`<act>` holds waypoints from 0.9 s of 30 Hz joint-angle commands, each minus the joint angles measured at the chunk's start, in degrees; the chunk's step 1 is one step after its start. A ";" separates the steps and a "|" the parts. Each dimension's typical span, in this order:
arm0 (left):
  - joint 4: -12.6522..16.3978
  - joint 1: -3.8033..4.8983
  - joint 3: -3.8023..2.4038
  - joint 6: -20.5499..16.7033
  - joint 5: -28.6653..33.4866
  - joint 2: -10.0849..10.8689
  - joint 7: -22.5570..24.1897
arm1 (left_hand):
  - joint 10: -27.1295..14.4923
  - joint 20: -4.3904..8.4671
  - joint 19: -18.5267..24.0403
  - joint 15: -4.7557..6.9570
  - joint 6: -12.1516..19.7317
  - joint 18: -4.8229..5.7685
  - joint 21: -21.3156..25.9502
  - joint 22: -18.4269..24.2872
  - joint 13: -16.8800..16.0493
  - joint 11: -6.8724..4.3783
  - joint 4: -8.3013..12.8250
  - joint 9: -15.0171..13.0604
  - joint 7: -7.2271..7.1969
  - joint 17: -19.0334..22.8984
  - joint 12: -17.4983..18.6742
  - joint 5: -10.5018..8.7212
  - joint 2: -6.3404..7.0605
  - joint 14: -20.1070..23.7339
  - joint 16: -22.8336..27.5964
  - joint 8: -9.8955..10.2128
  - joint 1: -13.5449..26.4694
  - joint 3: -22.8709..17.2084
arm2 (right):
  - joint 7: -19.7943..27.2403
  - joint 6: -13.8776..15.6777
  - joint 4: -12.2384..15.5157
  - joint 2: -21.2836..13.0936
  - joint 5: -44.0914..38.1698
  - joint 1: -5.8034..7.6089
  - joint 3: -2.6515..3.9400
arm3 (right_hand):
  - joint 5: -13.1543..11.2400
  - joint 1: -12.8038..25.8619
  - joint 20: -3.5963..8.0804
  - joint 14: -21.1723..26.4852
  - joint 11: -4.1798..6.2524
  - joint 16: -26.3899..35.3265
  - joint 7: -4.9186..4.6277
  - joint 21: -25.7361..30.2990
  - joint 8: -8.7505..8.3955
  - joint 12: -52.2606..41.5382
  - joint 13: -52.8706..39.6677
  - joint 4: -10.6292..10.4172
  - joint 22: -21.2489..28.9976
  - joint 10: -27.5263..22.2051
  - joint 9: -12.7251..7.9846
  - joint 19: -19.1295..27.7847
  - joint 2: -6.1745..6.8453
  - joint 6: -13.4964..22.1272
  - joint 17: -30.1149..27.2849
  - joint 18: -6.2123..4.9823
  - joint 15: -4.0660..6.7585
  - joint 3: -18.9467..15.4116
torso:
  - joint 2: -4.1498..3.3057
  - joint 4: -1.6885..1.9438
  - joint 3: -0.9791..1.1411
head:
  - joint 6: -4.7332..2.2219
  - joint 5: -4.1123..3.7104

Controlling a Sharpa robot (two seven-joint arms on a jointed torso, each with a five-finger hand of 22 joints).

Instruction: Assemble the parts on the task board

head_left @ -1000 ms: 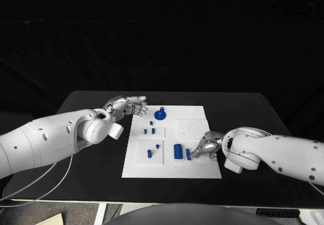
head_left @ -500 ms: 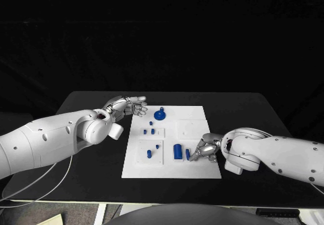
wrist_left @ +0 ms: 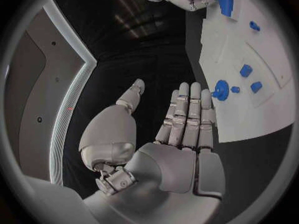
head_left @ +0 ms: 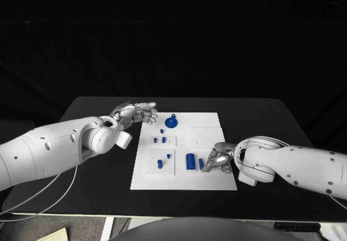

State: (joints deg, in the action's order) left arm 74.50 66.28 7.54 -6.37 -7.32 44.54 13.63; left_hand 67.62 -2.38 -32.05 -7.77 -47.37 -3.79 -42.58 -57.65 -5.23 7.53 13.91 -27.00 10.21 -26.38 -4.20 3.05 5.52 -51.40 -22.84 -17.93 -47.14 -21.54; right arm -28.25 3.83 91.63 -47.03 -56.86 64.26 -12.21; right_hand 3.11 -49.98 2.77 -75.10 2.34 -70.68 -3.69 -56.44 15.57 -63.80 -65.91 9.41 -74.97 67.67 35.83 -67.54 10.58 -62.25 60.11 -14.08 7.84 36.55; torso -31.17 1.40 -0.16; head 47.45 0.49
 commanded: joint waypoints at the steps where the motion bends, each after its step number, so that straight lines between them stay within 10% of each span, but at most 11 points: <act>1: 0.14 -0.01 -0.04 0.66 -0.19 -0.04 0.38 | 0.23 0.07 -0.40 -0.28 -0.01 -0.75 0.19 -0.07 0.08 -0.15 0.40 0.07 -0.29 -0.09 -0.06 0.00 -0.30 0.02 0.18 -0.21 0.12 0.06 | -0.25 0.40 -0.12 0.22 -2.39 -0.11 -0.02 | -0.29 0.05 0.25 -0.06 0.01 0.16 -0.28 0.32 -0.02 0.25 -0.05 -0.04 -0.70 0.08 0.06 -0.03 -0.86 -0.29 0.06 -0.92 0.33 0.54 | -0.02 -0.02 0.02 | 0.06 0.07; 12: 0.18 -0.01 -0.04 0.66 -0.19 0.08 0.30 | 0.25 0.07 -0.41 -0.28 -0.02 -0.75 0.20 -0.08 0.09 -0.15 0.35 0.08 -0.29 -0.13 -0.06 0.00 -0.36 0.01 0.20 -0.23 0.19 0.05 | 0.06 1.43 -0.35 0.51 -2.65 -0.26 -0.02 | -0.30 0.31 0.15 -0.04 0.04 0.16 -0.24 0.29 0.02 0.22 -0.08 -0.33 -0.74 0.26 0.10 -0.02 -2.79 -0.50 0.05 -0.92 0.34 1.69 | 0.00 -0.03 0.03 | 0.08 0.07; 27: 0.13 -0.01 -0.04 0.79 -0.23 -0.01 0.23 | 0.27 0.07 -0.42 -0.29 -0.04 -0.75 0.23 -0.10 0.09 -0.16 0.30 0.08 -0.30 -0.16 -0.06 0.00 -0.40 0.01 0.24 -0.24 0.28 0.06 | -0.62 -0.08 -0.44 0.58 -2.68 -0.26 -0.02 | -0.28 1.15 0.17 -0.07 0.10 0.11 -0.19 0.18 -0.01 0.23 -0.14 -0.74 -0.79 0.38 0.11 -0.09 -1.53 -0.60 0.03 -0.92 0.39 2.33 | 0.02 -0.06 0.00 | 0.27 0.09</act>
State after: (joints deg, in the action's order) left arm 74.51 66.28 7.55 -6.35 -7.34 44.64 13.54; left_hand 67.62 -2.38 -32.05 -7.77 -47.38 -3.46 -42.58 -57.69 -5.24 7.53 13.91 -27.00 10.21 -26.47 -4.20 3.05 5.52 -51.40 -22.84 -17.93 -47.14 -21.54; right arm -28.36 4.54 91.33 -46.49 -58.71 64.03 -12.24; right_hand 3.11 -48.71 2.66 -75.12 2.34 -70.68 -3.84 -56.44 15.63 -63.79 -65.96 8.63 -74.97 67.67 36.00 -67.46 8.60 -62.56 60.12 -14.09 7.82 38.63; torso -31.17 1.35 -0.13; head 47.66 0.62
